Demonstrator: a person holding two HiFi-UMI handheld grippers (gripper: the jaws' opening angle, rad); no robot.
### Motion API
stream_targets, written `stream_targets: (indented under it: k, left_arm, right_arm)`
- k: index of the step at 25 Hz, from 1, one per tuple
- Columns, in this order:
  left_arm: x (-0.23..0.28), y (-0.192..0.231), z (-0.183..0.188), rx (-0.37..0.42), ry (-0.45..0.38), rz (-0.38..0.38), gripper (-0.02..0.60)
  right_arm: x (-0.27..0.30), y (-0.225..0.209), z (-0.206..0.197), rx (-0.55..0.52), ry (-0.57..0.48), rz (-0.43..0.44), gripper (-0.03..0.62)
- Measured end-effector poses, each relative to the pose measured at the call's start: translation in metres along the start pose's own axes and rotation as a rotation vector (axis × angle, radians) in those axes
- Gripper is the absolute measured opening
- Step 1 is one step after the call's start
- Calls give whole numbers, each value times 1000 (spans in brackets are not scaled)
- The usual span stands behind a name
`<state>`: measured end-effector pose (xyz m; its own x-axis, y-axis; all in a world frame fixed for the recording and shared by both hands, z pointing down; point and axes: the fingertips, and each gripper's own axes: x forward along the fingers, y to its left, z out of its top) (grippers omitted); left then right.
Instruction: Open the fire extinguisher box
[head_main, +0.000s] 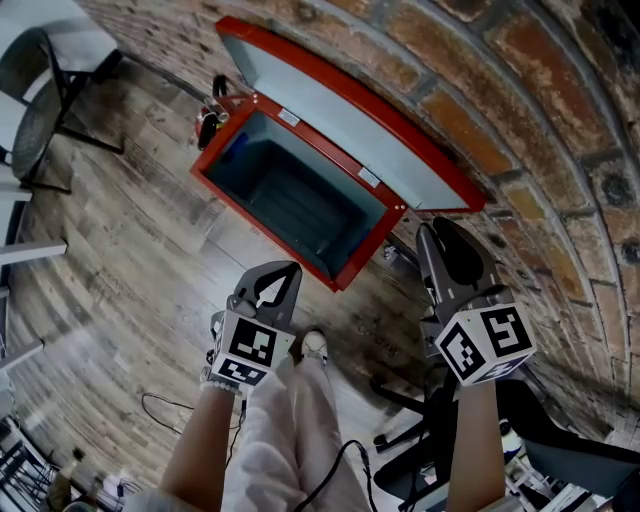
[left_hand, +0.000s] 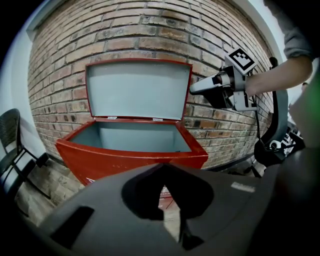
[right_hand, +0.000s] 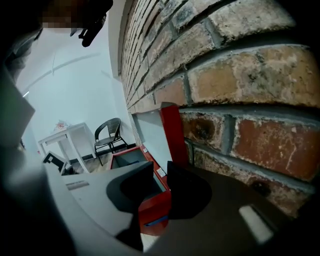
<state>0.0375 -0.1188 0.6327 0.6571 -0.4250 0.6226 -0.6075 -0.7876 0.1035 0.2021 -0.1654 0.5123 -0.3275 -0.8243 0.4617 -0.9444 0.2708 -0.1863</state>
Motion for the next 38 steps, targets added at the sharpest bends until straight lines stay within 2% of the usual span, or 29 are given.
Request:
stream_targets:
  k: [8,12,15,26,38]
  left_arm:
    - [-5,-1,-5,-4,0,-7,0]
    - [-7,-1,-6,-7,-2,-6,0]
    - [-8,-1,-8,-8,-3,-8,0]
    - [-15,-4,-20,-24,-5,-16,0]
    - [-30,2,-29,-43,-10,3,0]
  right_arm:
    - [2,7,-12,-9,36,18,76]
    - [4,19,-20,0,50,38,22]
    - [6,32,-28,2,69,75,17]
    - [10,89,-64,0,177,247,103]
    - [6,155,-122,-67,349,433,123]
